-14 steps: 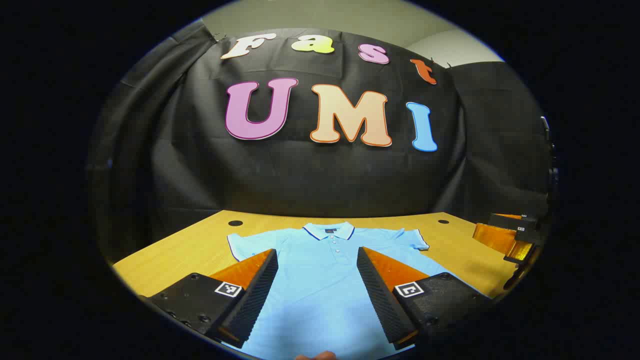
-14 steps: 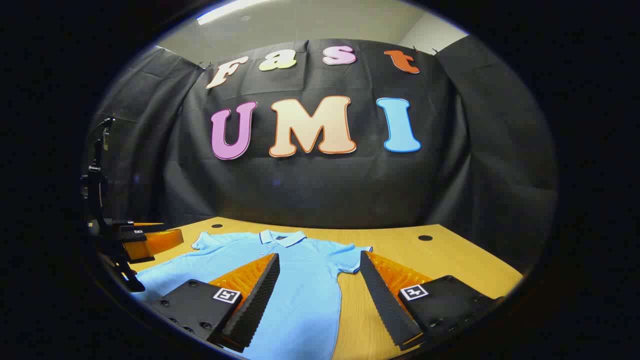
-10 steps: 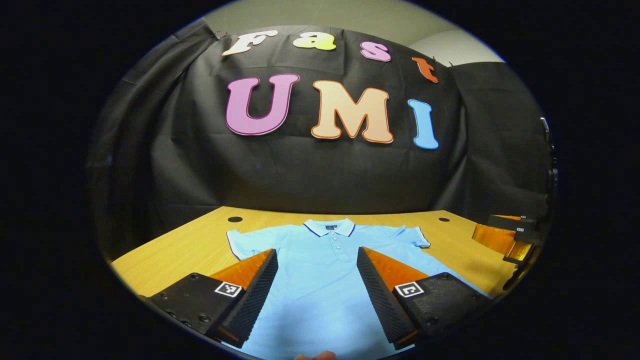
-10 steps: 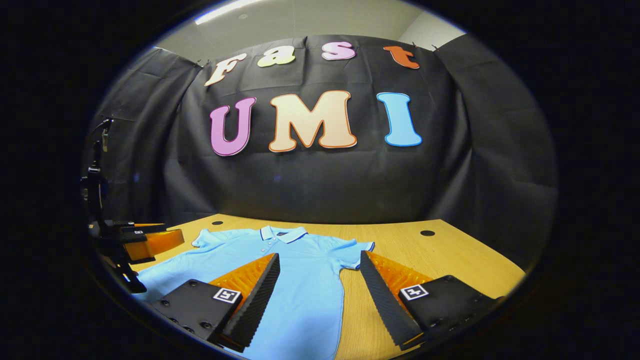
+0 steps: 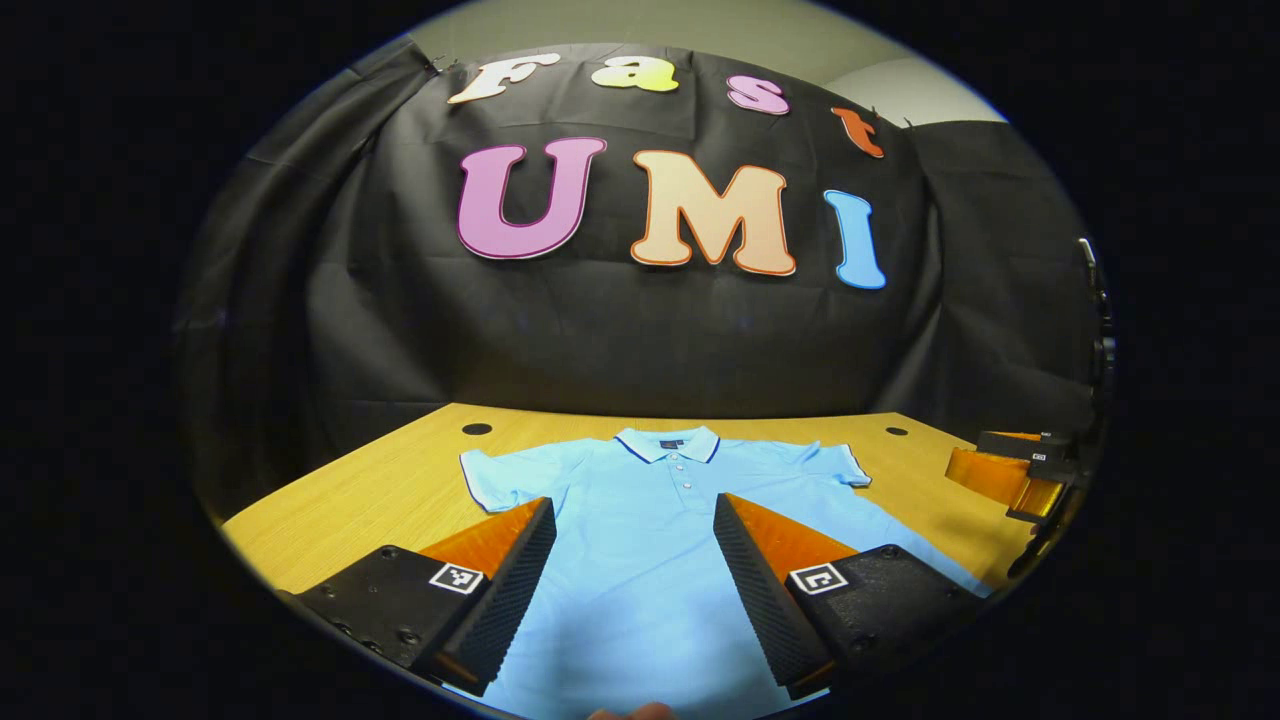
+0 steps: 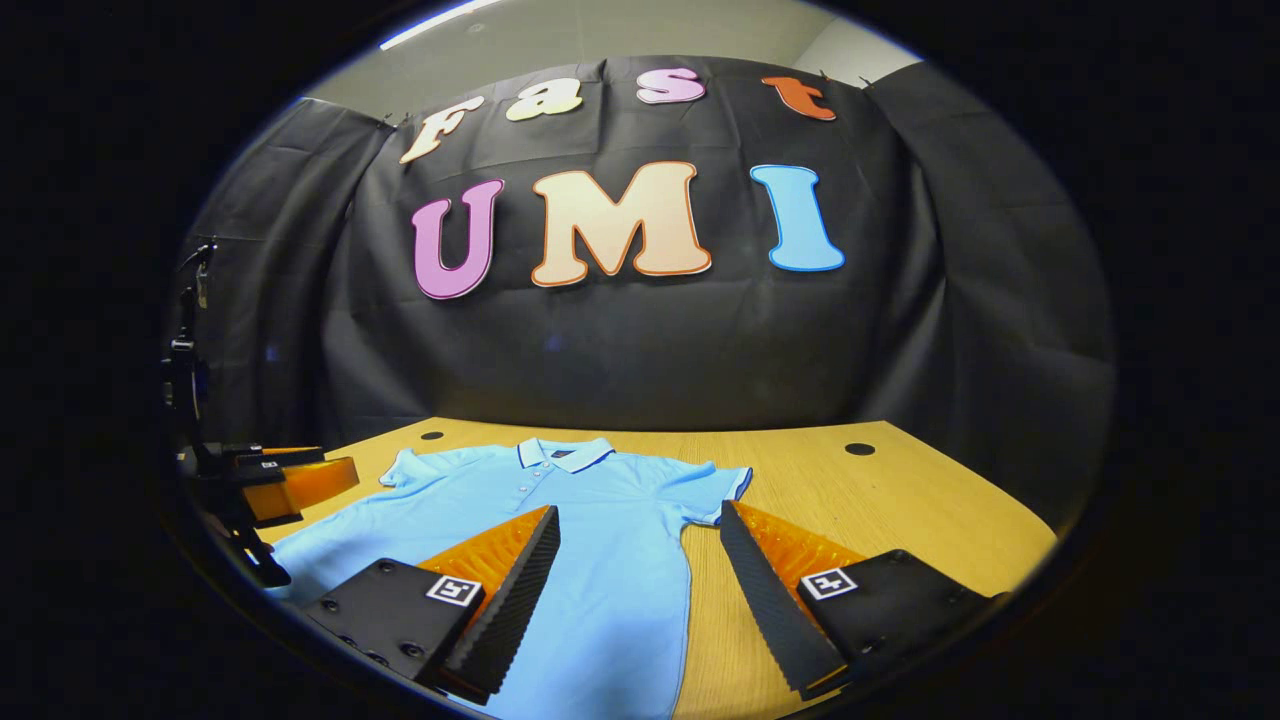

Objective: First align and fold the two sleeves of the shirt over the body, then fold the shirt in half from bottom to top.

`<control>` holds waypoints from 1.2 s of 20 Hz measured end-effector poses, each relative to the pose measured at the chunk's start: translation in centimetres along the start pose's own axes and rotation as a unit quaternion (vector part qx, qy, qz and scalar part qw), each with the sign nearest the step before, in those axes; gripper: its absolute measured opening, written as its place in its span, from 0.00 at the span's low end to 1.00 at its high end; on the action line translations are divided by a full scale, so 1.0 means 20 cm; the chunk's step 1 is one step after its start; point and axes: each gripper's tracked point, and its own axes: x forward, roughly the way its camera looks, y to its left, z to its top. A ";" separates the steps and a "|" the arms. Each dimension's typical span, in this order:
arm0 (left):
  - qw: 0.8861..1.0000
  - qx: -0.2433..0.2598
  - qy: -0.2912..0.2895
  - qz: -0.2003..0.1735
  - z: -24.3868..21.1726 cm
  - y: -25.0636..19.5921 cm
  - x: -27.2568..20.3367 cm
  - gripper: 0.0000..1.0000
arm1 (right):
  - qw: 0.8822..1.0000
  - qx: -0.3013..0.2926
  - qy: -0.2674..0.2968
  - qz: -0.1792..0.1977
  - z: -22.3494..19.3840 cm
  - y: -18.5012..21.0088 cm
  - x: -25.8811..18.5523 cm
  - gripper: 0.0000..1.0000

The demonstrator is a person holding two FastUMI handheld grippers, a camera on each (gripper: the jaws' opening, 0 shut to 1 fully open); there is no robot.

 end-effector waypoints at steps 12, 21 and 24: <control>1.000 -0.011 0.003 0.013 -0.04 0.11 -0.02 0.95 | 0.999 0.028 0.026 -0.007 0.22 -0.21 0.29 0.98; 0.999 -0.020 -0.003 0.025 -0.05 0.19 -0.06 0.95 | 0.991 0.051 0.116 -0.043 0.10 -0.36 0.83 0.98; 0.999 -0.025 0.004 0.037 -0.09 0.25 -0.08 0.95 | 0.986 0.041 0.153 -0.059 -0.01 -0.42 1.01 0.98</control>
